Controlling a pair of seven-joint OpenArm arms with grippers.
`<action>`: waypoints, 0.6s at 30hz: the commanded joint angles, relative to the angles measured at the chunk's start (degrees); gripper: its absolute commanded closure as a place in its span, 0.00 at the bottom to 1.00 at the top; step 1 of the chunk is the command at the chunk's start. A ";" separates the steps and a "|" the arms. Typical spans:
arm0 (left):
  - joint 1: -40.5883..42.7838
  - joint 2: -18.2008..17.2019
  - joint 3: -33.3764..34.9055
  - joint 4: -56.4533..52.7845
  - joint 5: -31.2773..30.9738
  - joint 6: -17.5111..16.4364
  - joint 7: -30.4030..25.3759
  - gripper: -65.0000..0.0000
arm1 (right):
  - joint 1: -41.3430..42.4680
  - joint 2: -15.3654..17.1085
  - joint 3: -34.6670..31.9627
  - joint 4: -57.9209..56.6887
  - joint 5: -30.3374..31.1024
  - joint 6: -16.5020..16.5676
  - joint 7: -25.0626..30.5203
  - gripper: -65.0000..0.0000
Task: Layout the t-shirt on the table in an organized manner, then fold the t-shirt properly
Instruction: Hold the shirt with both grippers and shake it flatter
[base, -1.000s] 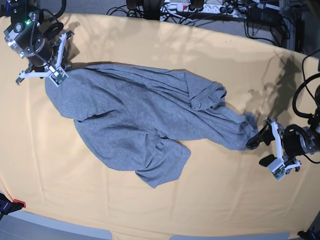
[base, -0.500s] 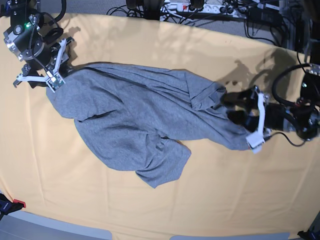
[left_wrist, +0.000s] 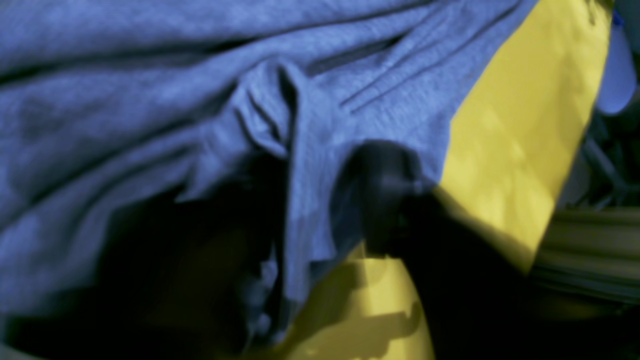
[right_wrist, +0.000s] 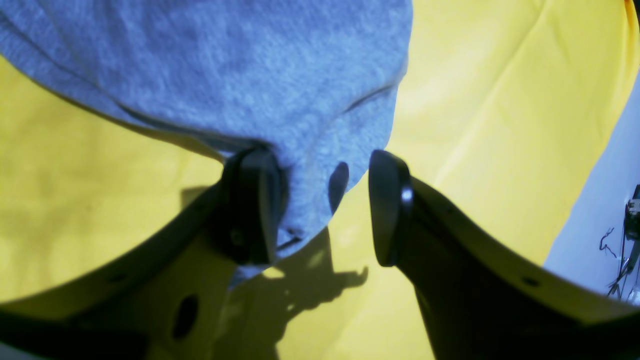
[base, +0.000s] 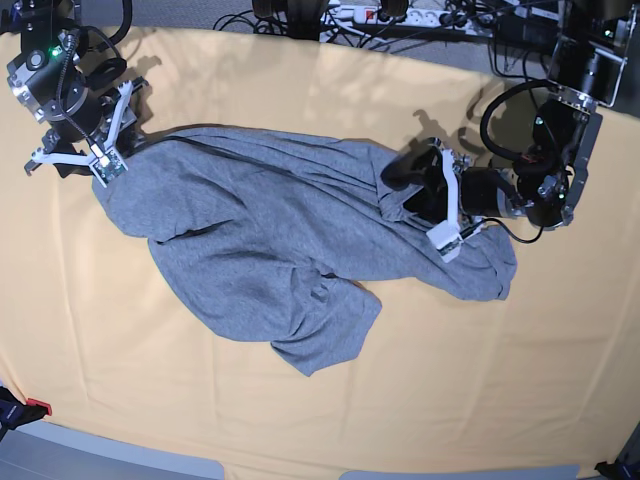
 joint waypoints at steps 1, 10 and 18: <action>-1.09 -0.50 -0.70 0.74 -1.20 -0.41 -0.87 0.90 | 0.17 0.83 0.50 0.72 -0.26 -0.55 0.72 0.53; -5.99 -8.68 -0.72 3.21 -16.11 -0.41 8.76 1.00 | 0.00 0.83 0.55 0.72 -0.26 -0.35 -1.49 0.51; -5.53 -14.01 -0.72 7.61 -25.98 -0.41 18.29 1.00 | -1.09 0.85 0.55 0.90 5.60 4.92 -5.03 0.51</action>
